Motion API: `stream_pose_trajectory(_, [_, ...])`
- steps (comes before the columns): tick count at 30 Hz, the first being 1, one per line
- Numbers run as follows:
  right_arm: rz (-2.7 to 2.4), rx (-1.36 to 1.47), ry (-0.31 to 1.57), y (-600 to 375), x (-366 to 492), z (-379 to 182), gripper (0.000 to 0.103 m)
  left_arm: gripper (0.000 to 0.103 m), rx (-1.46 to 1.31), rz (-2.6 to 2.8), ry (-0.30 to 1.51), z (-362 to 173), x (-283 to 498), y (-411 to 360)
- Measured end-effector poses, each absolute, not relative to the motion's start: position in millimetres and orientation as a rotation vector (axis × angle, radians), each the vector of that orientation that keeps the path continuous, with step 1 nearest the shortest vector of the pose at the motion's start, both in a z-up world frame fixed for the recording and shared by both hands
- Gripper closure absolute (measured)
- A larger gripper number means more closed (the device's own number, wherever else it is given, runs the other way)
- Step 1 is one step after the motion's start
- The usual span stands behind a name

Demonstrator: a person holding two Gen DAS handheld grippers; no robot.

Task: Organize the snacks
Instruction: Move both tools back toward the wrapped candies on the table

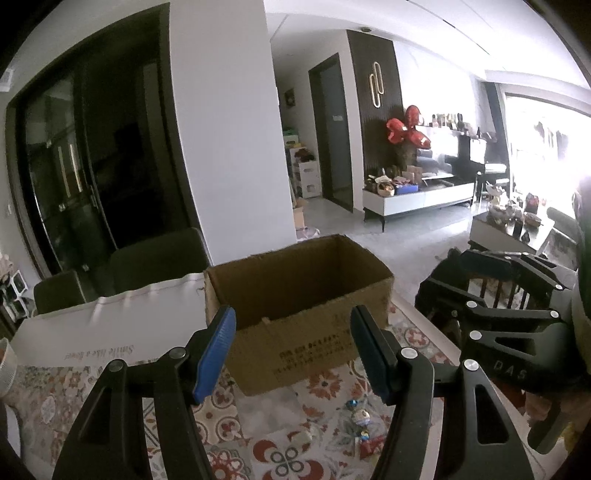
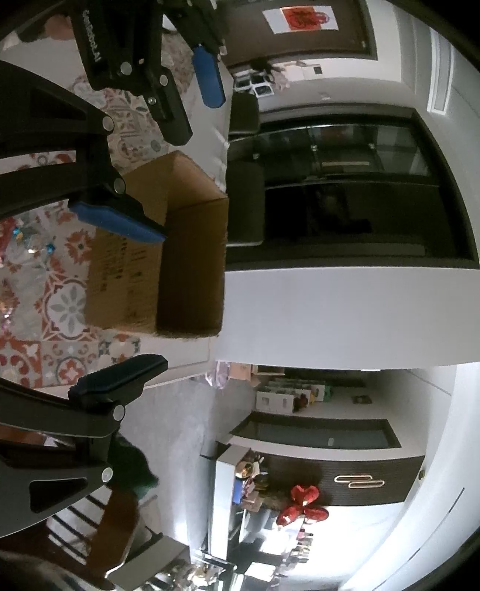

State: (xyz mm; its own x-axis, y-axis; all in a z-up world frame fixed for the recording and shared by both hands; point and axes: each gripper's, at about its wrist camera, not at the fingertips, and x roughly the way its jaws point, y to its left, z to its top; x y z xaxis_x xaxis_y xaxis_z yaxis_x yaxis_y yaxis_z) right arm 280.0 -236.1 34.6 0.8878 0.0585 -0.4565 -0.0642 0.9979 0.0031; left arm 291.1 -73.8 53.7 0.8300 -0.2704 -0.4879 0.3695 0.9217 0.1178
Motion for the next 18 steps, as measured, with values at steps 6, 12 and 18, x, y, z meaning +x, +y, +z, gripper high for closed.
stream_pose_trajectory(6, [0.035, -0.004, 0.485, -243.9, 261.4, 20.3, 0.040, 0.039, 0.226, -0.355, 0.504, 39.4, 277.1, -81.9])
stream_pose_trajectory(12, [0.023, -0.002, 0.513, -252.8, 249.2, 6.7, 0.040, 0.039, 0.229, -0.384, 0.549, 21.9, 271.8, -90.9])
stream_pose_trajectory(18, [0.019, -0.010, 0.559, -261.9, 245.0, -10.0, 0.040, 0.039, 0.229, -0.401, 0.616, -2.6, 271.1, -100.9])
